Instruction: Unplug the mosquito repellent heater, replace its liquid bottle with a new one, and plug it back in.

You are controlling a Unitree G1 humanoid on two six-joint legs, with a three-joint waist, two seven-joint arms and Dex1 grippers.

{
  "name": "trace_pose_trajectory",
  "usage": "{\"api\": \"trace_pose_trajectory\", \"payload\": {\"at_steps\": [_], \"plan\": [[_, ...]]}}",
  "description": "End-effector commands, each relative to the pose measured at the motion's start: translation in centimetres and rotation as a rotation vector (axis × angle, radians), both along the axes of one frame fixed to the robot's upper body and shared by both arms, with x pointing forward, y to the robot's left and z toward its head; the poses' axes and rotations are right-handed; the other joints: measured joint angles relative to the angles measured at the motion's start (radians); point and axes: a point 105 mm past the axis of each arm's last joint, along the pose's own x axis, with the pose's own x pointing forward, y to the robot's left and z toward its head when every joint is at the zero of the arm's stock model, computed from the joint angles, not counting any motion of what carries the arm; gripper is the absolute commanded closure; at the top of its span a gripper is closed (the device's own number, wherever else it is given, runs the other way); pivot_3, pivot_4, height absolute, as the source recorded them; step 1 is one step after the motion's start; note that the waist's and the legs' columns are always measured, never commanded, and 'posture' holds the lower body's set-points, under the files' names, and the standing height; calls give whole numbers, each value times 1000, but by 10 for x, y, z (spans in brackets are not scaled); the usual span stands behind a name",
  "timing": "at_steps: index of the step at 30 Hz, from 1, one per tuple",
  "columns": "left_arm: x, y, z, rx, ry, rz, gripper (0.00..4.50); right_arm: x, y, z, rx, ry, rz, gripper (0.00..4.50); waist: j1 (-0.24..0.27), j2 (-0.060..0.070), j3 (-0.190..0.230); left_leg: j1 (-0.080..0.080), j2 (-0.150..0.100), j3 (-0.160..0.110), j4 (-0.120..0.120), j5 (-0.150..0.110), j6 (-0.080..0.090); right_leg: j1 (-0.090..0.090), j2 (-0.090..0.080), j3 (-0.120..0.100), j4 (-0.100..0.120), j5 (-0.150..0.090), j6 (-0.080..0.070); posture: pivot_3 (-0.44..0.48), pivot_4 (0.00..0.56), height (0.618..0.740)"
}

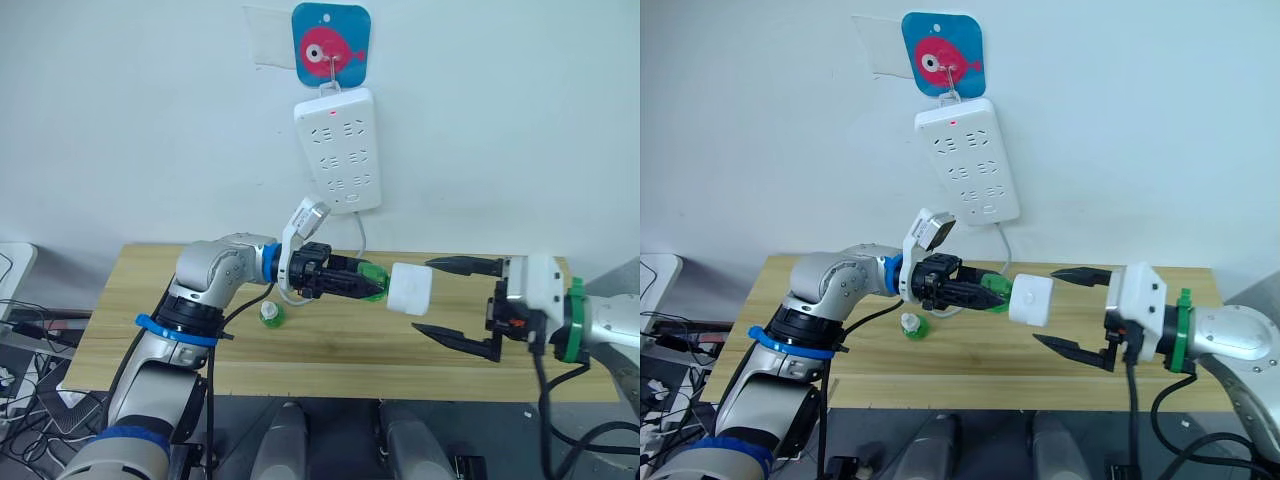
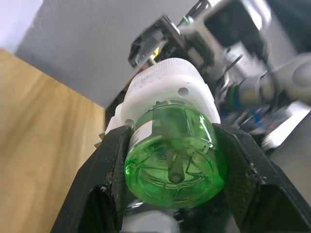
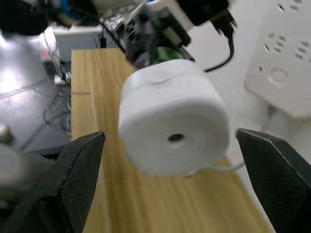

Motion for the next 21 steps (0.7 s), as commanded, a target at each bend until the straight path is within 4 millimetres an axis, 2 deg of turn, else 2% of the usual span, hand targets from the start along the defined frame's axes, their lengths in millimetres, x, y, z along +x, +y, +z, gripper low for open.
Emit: {"api": "trace_pose_trajectory", "payload": {"at_steps": [1, 5, 8, 14, 21], "plan": [[-4, -2, 12, -67, -241, 3, 2243, -19, -4, 11, 58, 177, 5, 38, 1, 0, 0, 0, 0, 0, 0, 0, 0, 0, 0, 0, 0, 0, 0, 120, 258, 740], [-6, -3, 15, -146, -508, 19, 2243, -16, -16, 30, 338, 619, -72, 38, 0, 0, 0, 1, 0, 2, 0, -1, 2, 1, -3, 2, 0, 0, 0, 115, 259, 740], [-11, -7, 16, -201, -682, -3, 2243, -8, -27, 32, 499, 815, -40, 38, 1, -4, 2, 1, -1, 2, 1, -1, 3, 3, -3, 1, -1, 0, 0, 120, 258, 740], [-17, -11, 24, -324, -953, -1, 2243, 2, -36, 19, 570, 988, 16, 38, 10, -5, 3, 1, -3, 2, 1, -2, 4, 3, -2, 0, -2, 1, 1, 127, 263, 740], [-14, -15, 17, -313, -1027, -4, 2243, 5, -28, 14, 558, 1039, 54, 38, 10, -6, 3, 1, -2, 1, 1, -2, 5, 3, -1, 0, -1, 1, 1, 138, 276, 740]]}}
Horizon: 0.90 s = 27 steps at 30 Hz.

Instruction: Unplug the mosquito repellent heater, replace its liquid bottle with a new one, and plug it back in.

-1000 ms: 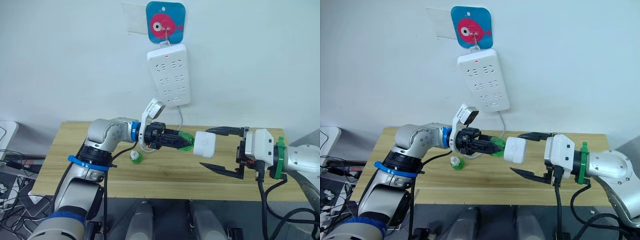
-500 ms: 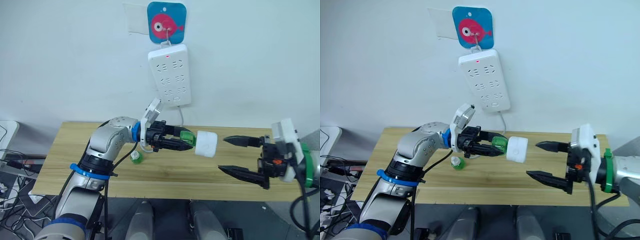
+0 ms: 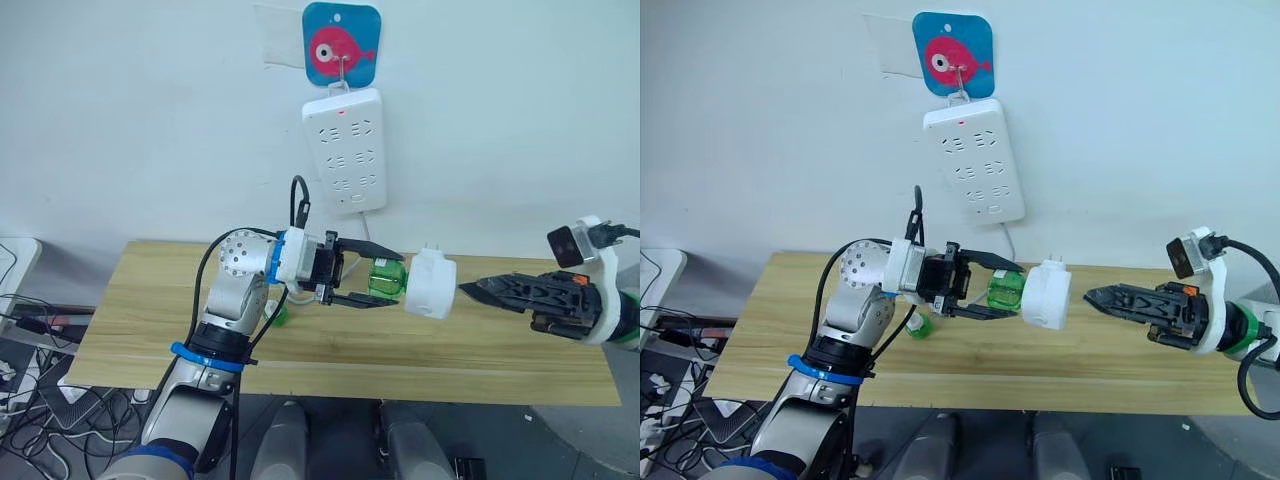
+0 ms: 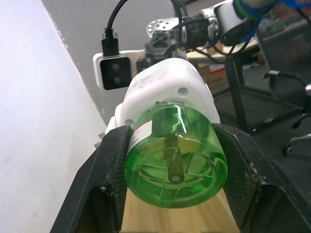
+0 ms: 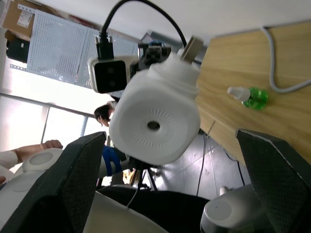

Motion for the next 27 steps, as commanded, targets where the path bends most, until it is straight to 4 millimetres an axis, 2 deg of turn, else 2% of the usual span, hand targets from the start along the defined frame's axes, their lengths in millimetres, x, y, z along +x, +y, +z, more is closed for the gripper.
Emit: {"api": "trace_pose_trajectory", "payload": {"at_steps": [1, 14, 20, 27], "plan": [[-2, -4, 4, -7, -67, -4, 2243, -1, 7, 9, 41, -25, 44, 38, 0, 0, 0, 0, 0, 0, 0, 0, 0, 0, 0, 0, 0, 0, 0, 138, 276, 740], [-8, -12, -2, 11, -176, -37, 2243, 17, 29, 7, 66, -64, -2, 38, 8, 0, 1, 0, 0, -1, 0, 0, 0, 0, 0, -1, 0, 0, 0, 147, 289, 740], [4, -15, 2, -5, -213, 17, 2243, 4, 29, 3, 38, -47, 57, 38, 14, 0, 3, 0, 0, -1, 0, 0, 0, 0, 0, -1, 0, 0, 0, 147, 286, 740], [7, -18, 4, -20, -259, 24, 2243, 6, 30, 3, 47, -51, 41, 38, 13, -1, 3, 0, 0, -1, 0, 0, 0, 0, 1, -1, 0, 0, 0, 146, 283, 740]]}}
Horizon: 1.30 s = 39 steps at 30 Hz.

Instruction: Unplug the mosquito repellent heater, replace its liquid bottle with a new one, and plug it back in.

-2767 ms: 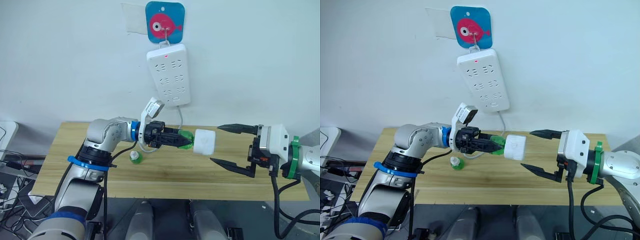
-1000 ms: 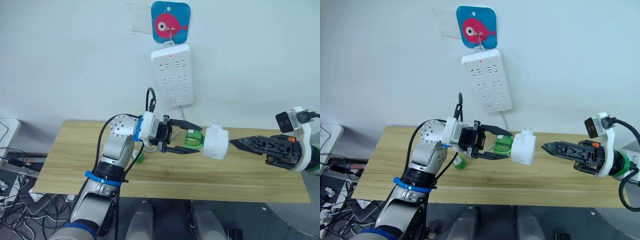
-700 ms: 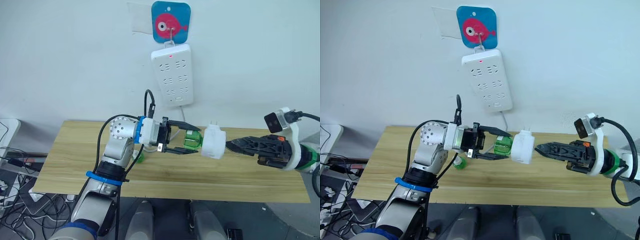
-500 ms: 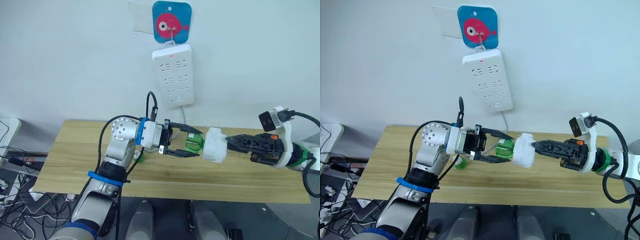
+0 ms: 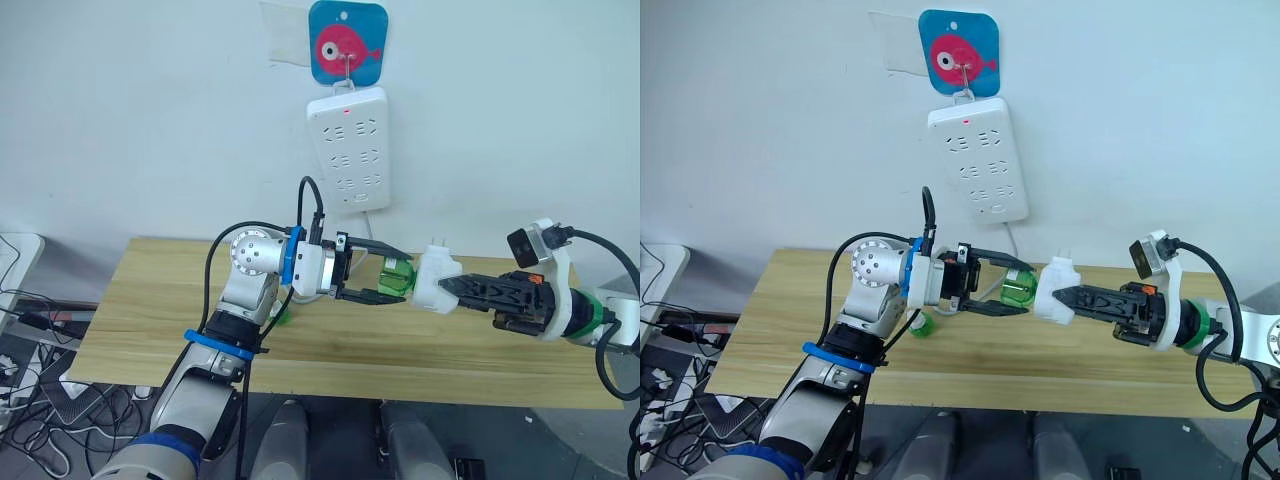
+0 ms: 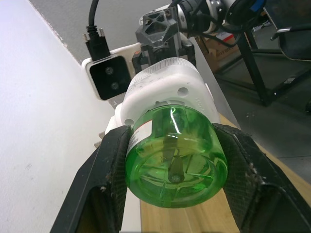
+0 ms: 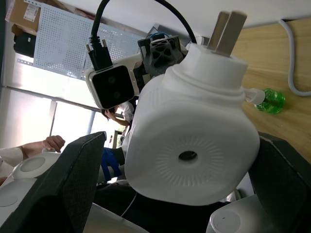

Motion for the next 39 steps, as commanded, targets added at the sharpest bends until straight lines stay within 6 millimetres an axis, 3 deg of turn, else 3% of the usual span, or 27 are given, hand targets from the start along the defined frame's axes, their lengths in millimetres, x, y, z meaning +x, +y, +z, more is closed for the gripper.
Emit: {"api": "trace_pose_trajectory", "payload": {"at_steps": [1, 6, 9, 12, 18, 21, 30, 34, 39], "plan": [[-1, -4, 8, -32, -51, -5, 2243, -4, 6, 10, 31, -41, 30, 38, 0, 0, 0, 0, 0, 0, 0, 0, 0, 0, 0, 0, 0, 0, 0, 146, 283, 740], [0, -5, 8, -34, -59, -2, 2243, -1, 6, 10, 32, -40, 20, 38, 1, 0, 0, 0, 0, 0, 0, 0, 0, 0, 0, 0, 0, 0, 0, 148, 282, 740], [0, -5, 7, -35, -60, -4, 2243, 0, 7, 8, 29, -39, 0, 545, 1, 0, 0, 0, 0, 0, 0, 0, 0, 0, 0, 0, 0, 0, 0, 147, 280, 740], [-1, -5, 7, -35, -61, -10, 2243, 3, 7, 8, 34, -42, -17, 1419, 0, 0, 0, 0, 0, 0, 0, 0, 0, 0, 0, 0, 0, 0, 0, 149, 278, 740], [-4, -4, 6, -31, -47, -26, 2243, 3, 9, 7, 32, -47, -35, 1418, 1, 0, 0, 0, 0, 0, 0, 0, 0, 0, 0, 0, 0, 0, 0, 151, 273, 740], [-3, -3, 5, -10, 40, -30, 2243, 0, 10, 7, 5, -59, -30, 1418, 1, 0, 0, 0, 0, 0, 0, 0, 0, 0, 0, 0, 0, 0, 0, 152, 270, 740], [-5, -1, 20, 115, 677, -35, 2243, -21, 10, 9, -145, -111, 23, 1418, -1, 0, 0, -1, 2, -2, -1, 0, 0, -1, 2, -1, 0, 0, 0, 158, 253, 740], [-13, 7, 9, 346, 1109, -25, 2243, -26, 11, 5, -167, -103, 32, 1418, -3, 0, 1, -1, 2, -3, 0, 0, 0, -1, 2, -2, 0, 0, 0, 157, 247, 740], [-5, 12, 15, 473, 1738, -36, 2243, -27, 14, 4, -195, -112, 29, 1418, -7, 0, 1, -1, 2, -3, 0, 0, 0, -1, 2, -2, 0, -3, 6, 147, 245, 740]]}}
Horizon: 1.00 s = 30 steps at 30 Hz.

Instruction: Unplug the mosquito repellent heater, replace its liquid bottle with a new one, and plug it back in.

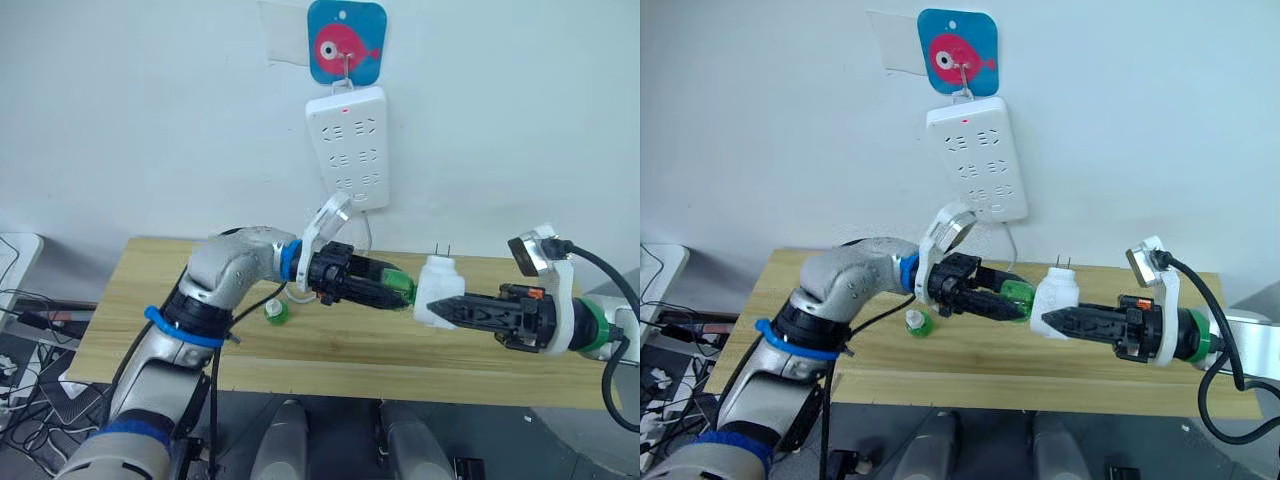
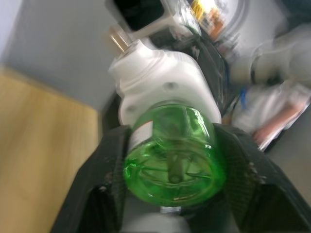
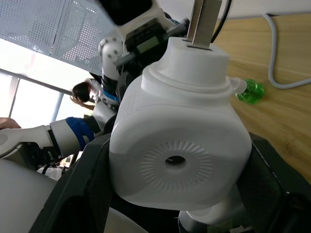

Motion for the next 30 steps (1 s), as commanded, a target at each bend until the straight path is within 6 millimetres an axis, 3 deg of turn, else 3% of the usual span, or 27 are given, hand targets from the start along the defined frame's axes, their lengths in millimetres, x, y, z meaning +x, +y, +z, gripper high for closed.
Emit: {"api": "trace_pose_trajectory", "payload": {"at_steps": [1, 6, 13, 17, 23, 26, 30], "plan": [[7, 10, 7, 71, 329, 20, 2243, -8, 4, 0, -28, -2, 25, 1418, 0, 0, 0, 0, 0, 0, 0, 0, 0, 0, 0, 0, 0, 0, 0, 147, 245, 740], [2, 10, -5, 146, 403, -5, 2243, -9, 4, 0, -27, -1, 27, 1418, -8, 0, 0, -1, 0, 0, -1, 0, 0, -1, 0, 0, 0, 2, -4, 142, 242, 740], [4, 14, 8, 102, 302, 39, 46, -11, 1, -2, -9, 12, 22, 1418, -14, 0, 0, -1, 0, 1, -1, 2, -4, -2, -1, 1, 0, 2, -4, 150, 241, 740], [3, 23, 12, 83, 187, 67, 46, -12, -1, -1, 20, 23, 31, 1418, -14, 0, 0, -1, -1, 2, -1, 2, -4, -2, -2, 2, 0, 2, -4, 155, 239, 740], [14, 33, 16, -29, -387, 198, 46, -7, -16, 0, 96, 80, 27, 1418, -4, 0, 0, 0, 0, 4, -1, 2, -5, -2, -3, 2, 0, 3, -4, 172, 245, 740], [-9, 36, 19, -233, -995, 147, 46, -5, -22, 3, 142, 109, 48, 1418, 5, 0, 0, 0, 1, 6, -1, 2, -5, -2, -4, 4, -2, 3, -5, 193, 256, 740], [-22, 35, 14, -410, -1370, 94, 46, -4, -21, 4, 145, 119, 72, 1418, 38, 0, 0, -1, 0, 6, -1, 2, -5, -3, -5, 5, -2, 3, -5, 193, 256, 740]]}}
